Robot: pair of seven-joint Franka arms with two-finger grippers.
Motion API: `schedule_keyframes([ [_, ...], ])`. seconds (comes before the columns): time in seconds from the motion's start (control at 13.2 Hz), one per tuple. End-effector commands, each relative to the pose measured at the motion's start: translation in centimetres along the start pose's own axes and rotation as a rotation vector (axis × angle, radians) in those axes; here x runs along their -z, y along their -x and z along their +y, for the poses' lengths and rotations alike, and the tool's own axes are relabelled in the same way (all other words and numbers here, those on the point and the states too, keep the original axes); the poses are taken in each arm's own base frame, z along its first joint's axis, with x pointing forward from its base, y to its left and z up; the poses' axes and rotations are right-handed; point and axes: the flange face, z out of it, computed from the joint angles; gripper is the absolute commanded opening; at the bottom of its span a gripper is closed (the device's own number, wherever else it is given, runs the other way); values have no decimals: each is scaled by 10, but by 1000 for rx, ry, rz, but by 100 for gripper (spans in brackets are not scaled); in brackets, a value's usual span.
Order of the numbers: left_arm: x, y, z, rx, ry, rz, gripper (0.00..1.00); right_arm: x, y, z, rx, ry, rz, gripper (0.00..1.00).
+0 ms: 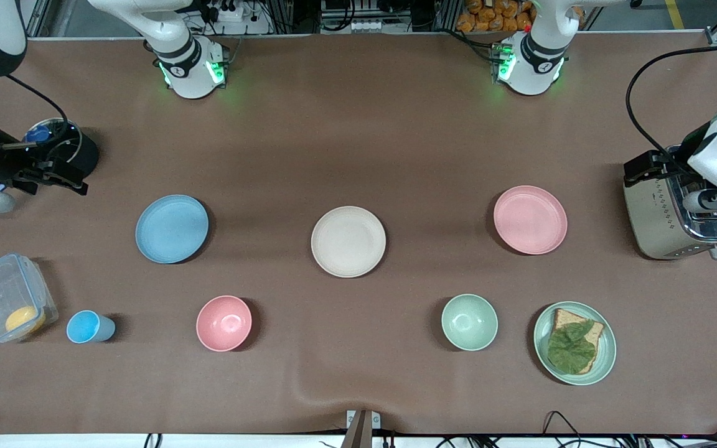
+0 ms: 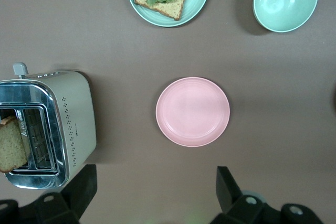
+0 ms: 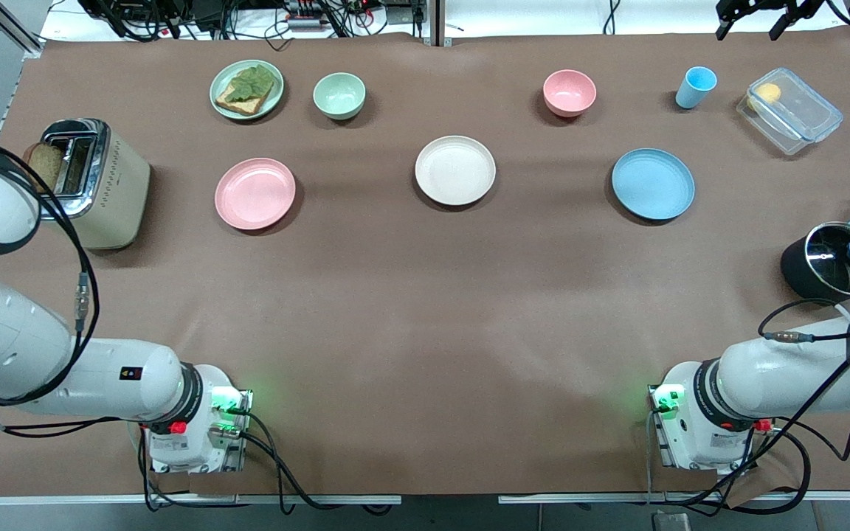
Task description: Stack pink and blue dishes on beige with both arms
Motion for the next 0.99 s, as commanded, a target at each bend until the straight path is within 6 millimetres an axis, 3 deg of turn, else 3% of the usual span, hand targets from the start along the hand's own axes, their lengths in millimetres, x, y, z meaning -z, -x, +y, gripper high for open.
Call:
schedule_keyframes([
  [0.0,6,4,1,9,14,-5,100,3,2,-2,7,11,4,100],
  [0.91,4,3,6,14,9,-8,100,6,1,-4,15,10,4,100],
])
